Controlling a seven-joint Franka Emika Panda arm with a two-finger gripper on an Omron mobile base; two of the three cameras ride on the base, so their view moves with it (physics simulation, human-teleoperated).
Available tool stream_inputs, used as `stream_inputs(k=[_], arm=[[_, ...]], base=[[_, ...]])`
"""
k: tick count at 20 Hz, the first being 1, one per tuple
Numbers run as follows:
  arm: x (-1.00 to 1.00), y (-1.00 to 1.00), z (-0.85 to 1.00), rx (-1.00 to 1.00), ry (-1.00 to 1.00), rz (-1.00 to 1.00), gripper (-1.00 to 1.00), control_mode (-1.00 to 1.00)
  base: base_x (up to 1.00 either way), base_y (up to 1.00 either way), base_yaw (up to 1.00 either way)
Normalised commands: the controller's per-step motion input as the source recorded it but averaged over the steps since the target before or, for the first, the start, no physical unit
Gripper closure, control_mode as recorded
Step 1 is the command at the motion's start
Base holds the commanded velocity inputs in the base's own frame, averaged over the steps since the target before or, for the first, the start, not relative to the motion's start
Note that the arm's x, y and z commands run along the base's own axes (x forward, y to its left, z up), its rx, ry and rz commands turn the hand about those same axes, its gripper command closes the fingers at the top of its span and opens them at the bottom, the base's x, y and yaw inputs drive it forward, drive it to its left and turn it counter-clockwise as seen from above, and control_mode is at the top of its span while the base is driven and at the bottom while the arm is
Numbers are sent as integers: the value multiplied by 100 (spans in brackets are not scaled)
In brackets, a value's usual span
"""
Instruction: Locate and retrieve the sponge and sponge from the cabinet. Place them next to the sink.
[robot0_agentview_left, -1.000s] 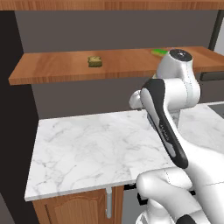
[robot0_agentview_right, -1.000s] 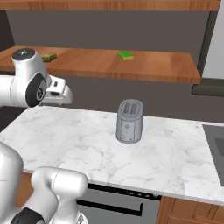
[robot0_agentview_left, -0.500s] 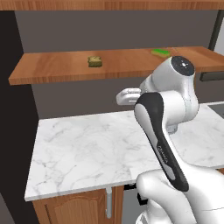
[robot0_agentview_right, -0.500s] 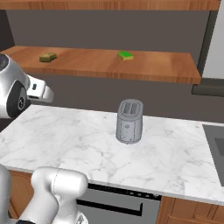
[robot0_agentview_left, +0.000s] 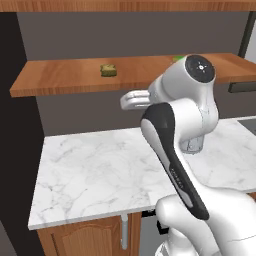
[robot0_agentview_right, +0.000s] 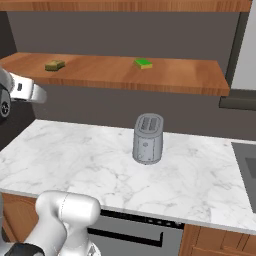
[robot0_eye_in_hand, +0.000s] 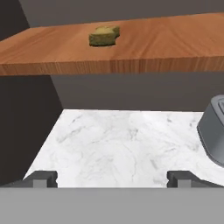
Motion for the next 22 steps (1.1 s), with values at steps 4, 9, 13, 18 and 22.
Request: stream_inputs(k=[4, 9, 13, 18, 22], arm=[[22, 15, 18, -16, -9, -2, -100, -100], [26, 1, 16, -7, -8, 0, -100, -100], [25, 0, 0, 3, -4, -2, -100, -100], [32, 2, 17, 8, 0, 0, -100, -100], [18, 4, 38, 7, 0, 0, -100, -100]], base=[[0, 0, 0], [0, 0, 0], [0, 0, 0], [0, 0, 0], [0, 0, 0]])
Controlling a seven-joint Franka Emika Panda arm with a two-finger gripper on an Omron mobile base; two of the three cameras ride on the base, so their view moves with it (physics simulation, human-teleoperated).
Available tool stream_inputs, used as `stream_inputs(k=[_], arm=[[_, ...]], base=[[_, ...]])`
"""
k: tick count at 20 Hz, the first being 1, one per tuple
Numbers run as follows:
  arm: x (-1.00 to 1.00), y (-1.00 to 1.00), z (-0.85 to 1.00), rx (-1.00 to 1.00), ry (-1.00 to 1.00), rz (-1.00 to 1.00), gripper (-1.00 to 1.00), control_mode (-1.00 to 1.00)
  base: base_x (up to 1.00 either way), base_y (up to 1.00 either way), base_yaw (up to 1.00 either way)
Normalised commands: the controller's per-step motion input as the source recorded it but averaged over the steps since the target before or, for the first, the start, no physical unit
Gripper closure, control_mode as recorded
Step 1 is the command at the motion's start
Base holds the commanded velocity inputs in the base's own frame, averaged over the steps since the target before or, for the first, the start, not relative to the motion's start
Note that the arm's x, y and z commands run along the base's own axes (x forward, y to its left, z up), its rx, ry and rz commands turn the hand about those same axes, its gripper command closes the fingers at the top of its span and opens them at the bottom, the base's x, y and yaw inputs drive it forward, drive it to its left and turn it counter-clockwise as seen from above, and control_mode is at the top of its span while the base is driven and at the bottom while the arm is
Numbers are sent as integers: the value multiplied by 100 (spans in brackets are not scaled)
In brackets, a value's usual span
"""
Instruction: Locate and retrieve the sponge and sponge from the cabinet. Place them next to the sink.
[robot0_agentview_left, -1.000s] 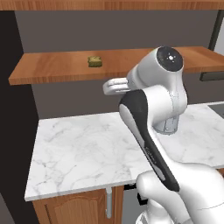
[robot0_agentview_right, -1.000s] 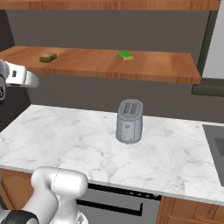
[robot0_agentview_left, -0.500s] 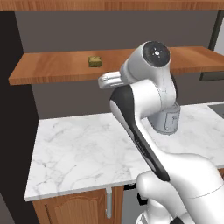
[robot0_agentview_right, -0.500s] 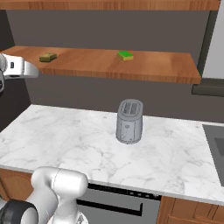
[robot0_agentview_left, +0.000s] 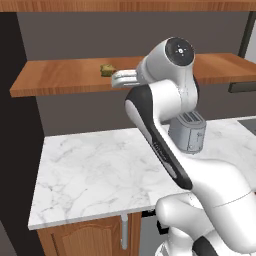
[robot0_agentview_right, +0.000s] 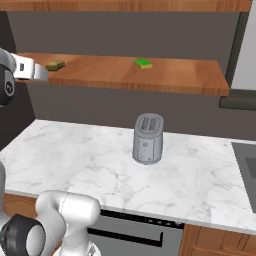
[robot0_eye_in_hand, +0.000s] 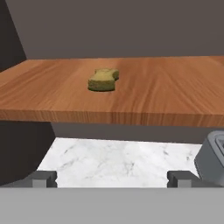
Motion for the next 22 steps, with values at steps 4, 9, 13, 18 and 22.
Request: stream_inputs(k=[4, 9, 13, 18, 22], arm=[[16, 10, 23, 1, 0, 0, -100, -100], [17, 11, 0, 0, -3, 0, -100, -100], [13, 0, -10, 0, -11, 0, -100, -100], [1, 0, -3, 0, -17, 0, -100, -100], [2, 0, 0, 0, 0, 0, -100, -100]], base=[[0, 0, 0], [0, 0, 0], [0, 0, 0], [0, 0, 0], [0, 0, 0]])
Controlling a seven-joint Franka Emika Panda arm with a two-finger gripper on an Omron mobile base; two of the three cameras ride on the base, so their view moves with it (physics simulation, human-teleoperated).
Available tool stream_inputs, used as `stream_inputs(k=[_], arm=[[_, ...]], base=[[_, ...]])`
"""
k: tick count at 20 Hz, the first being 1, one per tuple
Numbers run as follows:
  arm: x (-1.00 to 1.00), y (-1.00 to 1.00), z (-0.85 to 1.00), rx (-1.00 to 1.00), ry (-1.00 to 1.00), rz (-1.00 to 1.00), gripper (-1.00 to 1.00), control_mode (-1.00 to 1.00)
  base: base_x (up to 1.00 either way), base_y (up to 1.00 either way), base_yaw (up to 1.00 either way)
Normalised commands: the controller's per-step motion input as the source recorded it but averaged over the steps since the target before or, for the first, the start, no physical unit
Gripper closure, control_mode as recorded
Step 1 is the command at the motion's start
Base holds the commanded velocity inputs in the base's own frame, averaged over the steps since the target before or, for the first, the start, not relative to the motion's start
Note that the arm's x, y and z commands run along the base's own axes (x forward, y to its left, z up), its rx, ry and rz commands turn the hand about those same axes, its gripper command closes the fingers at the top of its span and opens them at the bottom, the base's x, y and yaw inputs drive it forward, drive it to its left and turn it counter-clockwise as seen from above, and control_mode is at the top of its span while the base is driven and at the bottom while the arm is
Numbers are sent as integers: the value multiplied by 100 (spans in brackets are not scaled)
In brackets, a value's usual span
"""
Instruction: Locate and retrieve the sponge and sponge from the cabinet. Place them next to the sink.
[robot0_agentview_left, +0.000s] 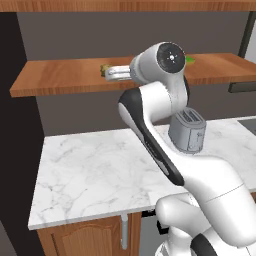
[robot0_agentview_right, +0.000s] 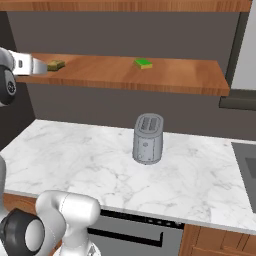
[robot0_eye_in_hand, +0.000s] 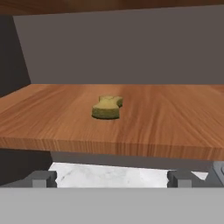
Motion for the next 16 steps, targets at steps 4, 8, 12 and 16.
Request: stream_inputs(k=[4, 8, 12, 16], arm=[[1, 0, 0, 0, 0, 0, -100, -100], [12, 0, 0, -1, 1, 0, -100, -100], [15, 0, 0, -1, 0, 0, -100, -100], [23, 0, 0, 0, 0, 0, -100, -100]], base=[[0, 0, 0], [0, 0, 0], [0, 0, 0], [0, 0, 0]])
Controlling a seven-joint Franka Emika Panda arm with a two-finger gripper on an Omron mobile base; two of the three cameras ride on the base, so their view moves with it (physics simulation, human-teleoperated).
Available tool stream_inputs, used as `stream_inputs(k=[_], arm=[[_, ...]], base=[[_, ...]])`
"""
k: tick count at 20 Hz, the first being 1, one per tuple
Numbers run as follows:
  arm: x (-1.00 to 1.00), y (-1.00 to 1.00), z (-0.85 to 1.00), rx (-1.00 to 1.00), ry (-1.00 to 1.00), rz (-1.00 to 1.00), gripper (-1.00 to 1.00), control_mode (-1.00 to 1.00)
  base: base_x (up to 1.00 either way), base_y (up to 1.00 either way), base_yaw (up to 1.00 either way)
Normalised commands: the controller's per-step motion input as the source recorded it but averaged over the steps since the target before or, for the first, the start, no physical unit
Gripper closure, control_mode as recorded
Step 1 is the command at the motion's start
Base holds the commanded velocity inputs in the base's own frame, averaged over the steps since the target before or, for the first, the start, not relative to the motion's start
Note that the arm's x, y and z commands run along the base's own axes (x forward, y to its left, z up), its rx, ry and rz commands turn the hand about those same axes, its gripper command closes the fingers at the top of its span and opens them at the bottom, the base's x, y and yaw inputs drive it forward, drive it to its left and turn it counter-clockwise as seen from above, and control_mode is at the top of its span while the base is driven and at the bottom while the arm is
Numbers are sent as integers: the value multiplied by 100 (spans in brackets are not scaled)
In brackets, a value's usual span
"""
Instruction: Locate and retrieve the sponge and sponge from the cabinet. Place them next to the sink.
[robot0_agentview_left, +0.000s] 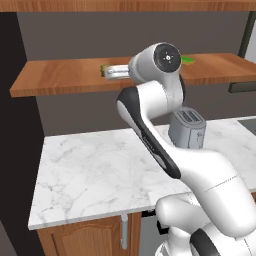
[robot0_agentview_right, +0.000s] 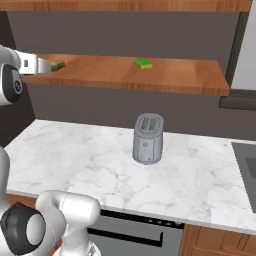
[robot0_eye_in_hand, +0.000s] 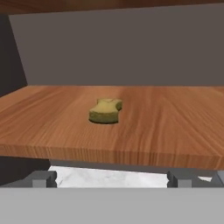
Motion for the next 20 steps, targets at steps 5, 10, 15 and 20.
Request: stream_inputs(k=[5, 10, 15, 20], arm=[[29, 0, -1, 0, 0, 0, -100, -100], [27, 4, -2, 0, 0, 0, -100, -100], [26, 10, 0, -1, 0, 0, -100, -100], [29, 10, -2, -3, 1, -1, -100, -100]], base=[[0, 0, 0], [0, 0, 0], [0, 0, 0], [0, 0, 0]])
